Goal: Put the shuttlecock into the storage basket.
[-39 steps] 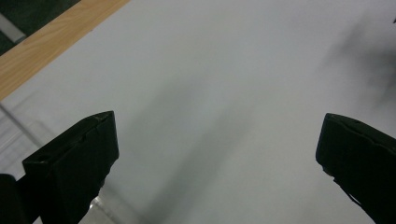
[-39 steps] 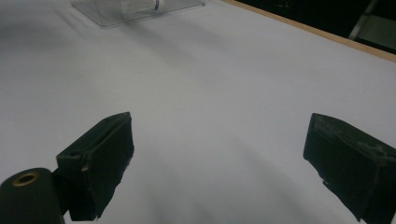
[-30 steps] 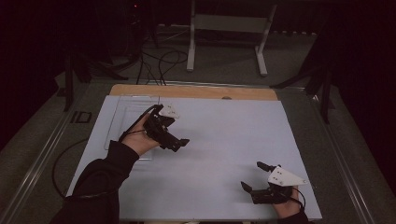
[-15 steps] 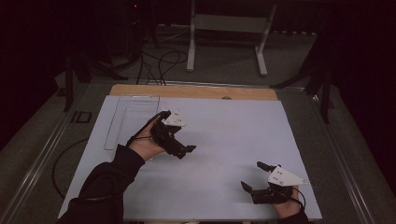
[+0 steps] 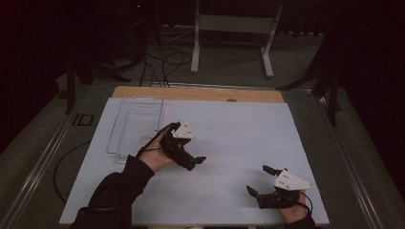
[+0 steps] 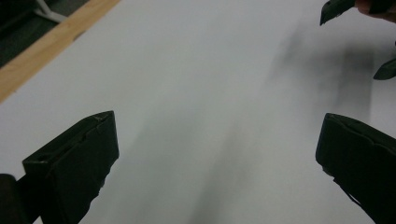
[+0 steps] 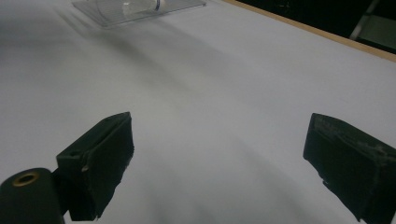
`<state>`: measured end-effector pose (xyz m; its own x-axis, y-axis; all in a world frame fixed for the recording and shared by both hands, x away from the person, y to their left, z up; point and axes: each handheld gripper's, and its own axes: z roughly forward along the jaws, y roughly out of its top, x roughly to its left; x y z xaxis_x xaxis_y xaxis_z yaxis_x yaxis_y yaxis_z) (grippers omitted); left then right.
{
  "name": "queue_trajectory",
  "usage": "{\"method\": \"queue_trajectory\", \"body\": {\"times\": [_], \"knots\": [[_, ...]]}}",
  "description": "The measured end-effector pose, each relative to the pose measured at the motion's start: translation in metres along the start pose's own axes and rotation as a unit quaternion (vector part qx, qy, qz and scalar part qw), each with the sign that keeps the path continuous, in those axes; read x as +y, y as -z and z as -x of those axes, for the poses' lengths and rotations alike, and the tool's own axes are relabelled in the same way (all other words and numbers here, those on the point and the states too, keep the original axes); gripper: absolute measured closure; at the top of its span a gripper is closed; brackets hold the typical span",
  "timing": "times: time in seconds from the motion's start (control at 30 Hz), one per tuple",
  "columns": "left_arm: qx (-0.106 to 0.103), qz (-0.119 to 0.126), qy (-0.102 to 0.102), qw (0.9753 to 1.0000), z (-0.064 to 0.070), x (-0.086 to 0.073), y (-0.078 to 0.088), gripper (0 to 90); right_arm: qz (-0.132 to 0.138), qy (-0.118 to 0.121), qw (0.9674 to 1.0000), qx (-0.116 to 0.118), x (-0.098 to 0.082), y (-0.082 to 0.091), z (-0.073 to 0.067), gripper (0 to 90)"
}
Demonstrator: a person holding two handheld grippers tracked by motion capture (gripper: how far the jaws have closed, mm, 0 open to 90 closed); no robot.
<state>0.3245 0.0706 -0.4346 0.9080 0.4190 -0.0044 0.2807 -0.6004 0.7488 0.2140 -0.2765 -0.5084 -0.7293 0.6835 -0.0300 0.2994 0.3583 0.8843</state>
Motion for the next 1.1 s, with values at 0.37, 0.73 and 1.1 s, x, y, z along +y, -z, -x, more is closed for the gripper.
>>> {"method": "queue_trajectory", "body": {"times": [0.37,0.73,1.1], "knots": [[0.006,0.002,0.001,1.0000,0.007,-0.016,-0.010,0.0,-0.003,0.000,1.0000,0.000,0.000,-0.001,0.000,8.5],[-0.019,0.001,-0.006,0.9998,0.020,-0.030,-0.007,0.0,-0.008,0.003,1.0000,-0.003,-0.001,-0.001,-0.001,8.6],[-0.014,-0.007,-0.003,0.9999,0.024,-0.048,-0.004,0.0,-0.005,0.000,1.0000,-0.003,-0.001,-0.001,0.000,8.7]]}}
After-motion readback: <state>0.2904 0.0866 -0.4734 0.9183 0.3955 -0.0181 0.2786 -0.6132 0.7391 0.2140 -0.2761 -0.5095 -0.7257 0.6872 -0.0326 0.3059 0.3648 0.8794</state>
